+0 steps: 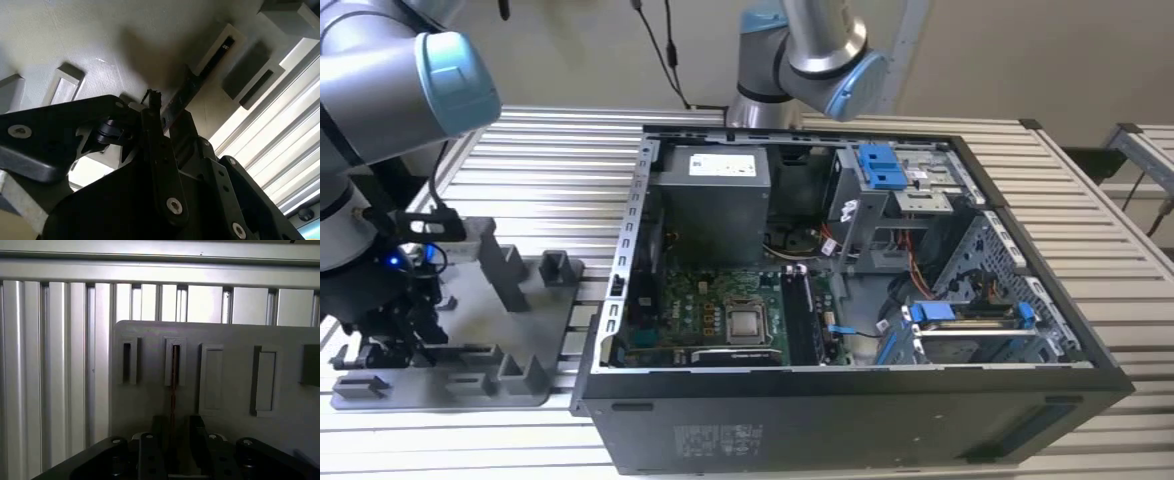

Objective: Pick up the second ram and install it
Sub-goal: 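Pick up the second ram and move it above second insertion slot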

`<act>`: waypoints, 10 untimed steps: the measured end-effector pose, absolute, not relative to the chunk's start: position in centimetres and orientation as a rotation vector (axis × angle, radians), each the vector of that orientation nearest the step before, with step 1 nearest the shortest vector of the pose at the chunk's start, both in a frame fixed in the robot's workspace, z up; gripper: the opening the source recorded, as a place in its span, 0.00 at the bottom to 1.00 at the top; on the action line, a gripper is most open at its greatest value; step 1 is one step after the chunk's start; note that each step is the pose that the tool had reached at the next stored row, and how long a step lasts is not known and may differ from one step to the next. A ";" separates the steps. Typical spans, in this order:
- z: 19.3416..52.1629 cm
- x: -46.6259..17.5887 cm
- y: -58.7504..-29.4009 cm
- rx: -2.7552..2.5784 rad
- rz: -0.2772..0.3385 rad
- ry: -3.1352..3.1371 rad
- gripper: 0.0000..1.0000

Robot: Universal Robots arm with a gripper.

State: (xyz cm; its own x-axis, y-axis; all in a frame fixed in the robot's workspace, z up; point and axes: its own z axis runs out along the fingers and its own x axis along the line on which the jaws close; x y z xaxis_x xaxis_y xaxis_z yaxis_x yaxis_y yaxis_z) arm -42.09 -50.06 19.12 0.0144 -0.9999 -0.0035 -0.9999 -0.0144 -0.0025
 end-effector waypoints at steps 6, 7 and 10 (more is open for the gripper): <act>19.1 -42.1 -50.1 -2.234 0.001 2.202 0.27; 19.1 -42.1 -50.1 -2.234 0.001 2.202 0.27; 19.1 -42.1 -50.1 -2.234 0.001 2.202 0.21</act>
State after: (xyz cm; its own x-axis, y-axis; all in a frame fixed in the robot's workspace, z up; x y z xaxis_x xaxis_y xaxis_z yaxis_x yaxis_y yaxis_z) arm -42.09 -50.06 19.08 0.0144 -0.9999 -0.0036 -0.9999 -0.0144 -0.0026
